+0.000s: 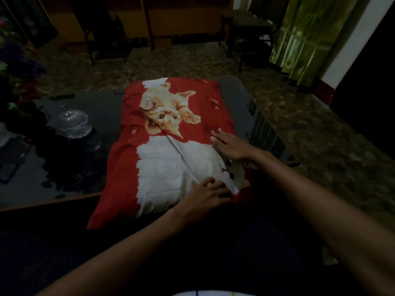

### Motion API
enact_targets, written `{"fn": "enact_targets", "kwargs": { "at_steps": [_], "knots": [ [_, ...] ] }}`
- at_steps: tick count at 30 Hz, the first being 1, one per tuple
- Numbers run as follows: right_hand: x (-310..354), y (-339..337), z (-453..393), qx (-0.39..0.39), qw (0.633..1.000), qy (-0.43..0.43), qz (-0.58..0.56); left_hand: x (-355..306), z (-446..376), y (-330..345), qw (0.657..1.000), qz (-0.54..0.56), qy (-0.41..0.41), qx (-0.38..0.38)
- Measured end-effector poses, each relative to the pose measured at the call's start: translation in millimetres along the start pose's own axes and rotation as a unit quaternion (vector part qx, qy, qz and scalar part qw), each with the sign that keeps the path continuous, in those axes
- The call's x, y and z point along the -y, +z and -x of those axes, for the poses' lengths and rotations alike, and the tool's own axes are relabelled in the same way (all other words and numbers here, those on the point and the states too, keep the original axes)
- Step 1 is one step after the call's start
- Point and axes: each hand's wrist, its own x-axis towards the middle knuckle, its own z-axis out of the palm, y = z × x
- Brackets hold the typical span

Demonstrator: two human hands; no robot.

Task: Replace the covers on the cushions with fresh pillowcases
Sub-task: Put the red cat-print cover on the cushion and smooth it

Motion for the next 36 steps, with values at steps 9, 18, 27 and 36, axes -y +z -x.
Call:
{"fn": "enact_targets", "kwargs": {
  "at_steps": [9, 18, 27, 36],
  "knots": [
    [22, 17, -26, -0.106, 0.994, 0.000, -0.013, 71, 75, -54, 0.935, 0.053, -0.306, -0.170],
    [71, 39, -71, -0.115, 0.991, -0.054, 0.030, 86, 128, -53, 0.829, 0.133, -0.501, -0.211],
    [71, 43, -73, -0.126, 0.990, -0.037, 0.051, 77, 155, -69, 0.837, 0.145, -0.482, -0.212],
    [88, 61, -62, -0.176, 0.980, -0.055, 0.072, 25, 194, -52, 0.921, 0.076, -0.342, -0.168]
  ]
}}
